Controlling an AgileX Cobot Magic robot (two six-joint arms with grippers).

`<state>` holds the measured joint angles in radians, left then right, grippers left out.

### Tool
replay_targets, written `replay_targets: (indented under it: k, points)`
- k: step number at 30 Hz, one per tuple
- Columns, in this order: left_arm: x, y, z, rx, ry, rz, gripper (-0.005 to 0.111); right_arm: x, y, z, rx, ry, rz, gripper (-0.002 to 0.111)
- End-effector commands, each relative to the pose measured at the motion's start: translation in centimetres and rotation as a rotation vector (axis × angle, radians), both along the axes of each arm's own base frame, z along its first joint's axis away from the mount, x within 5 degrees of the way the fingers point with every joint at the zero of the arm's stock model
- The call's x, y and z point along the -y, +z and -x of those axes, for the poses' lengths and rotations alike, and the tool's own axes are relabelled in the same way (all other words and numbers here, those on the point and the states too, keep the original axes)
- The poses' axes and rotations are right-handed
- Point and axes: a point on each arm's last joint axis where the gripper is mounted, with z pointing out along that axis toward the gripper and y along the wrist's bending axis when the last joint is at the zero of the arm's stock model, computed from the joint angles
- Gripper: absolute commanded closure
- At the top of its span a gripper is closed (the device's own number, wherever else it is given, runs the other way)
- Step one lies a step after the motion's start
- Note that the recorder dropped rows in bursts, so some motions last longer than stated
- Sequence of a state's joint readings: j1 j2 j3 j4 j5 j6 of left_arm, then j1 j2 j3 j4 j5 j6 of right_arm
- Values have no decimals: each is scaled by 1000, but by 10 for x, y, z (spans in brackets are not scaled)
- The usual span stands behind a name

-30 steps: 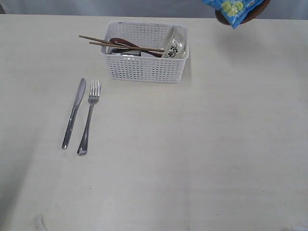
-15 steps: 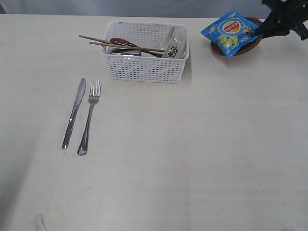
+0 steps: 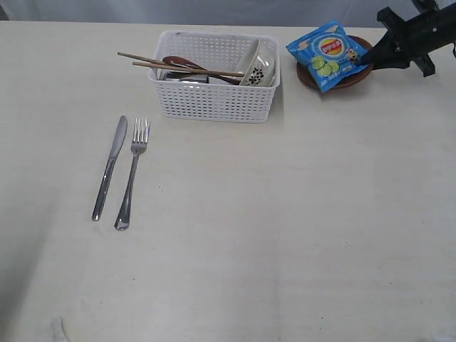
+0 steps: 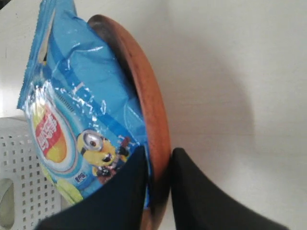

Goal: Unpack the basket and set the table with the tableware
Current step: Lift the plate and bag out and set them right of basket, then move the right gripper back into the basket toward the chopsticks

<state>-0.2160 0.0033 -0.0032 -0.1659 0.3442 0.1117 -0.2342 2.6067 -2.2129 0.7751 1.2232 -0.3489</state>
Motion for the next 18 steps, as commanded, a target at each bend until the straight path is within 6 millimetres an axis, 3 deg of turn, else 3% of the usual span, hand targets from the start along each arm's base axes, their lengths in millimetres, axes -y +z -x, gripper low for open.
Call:
replay_targets:
  k: [1,2,6,10,12,14,17,18]
  points:
    - [0,-1,0,2,-5,-1,107,6,0,1,5,8,31,58]
    - [0,-1,0,2,-5,-1,107,8,2,0,17,6,35,53]
    - [0,-1,0,2,-5,-1,107,27,34,0,87,-31,54,52]
    - [0,-1,0,2,-5,-1,107,50,95,10,204,-96,50,52]
    - [0,-1,0,2,-5,-1,107,45,122,12,273,-99,2,53]
    - [0,-1,0,2,-5,1,107,25,167,17,406,-55,-62,56]
    - [0,-1,0,2,-5,1,107,-15,202,23,527,61,-71,57]
    - [0,-1,0,2,-5,1,107,-39,213,26,571,128,-70,57]
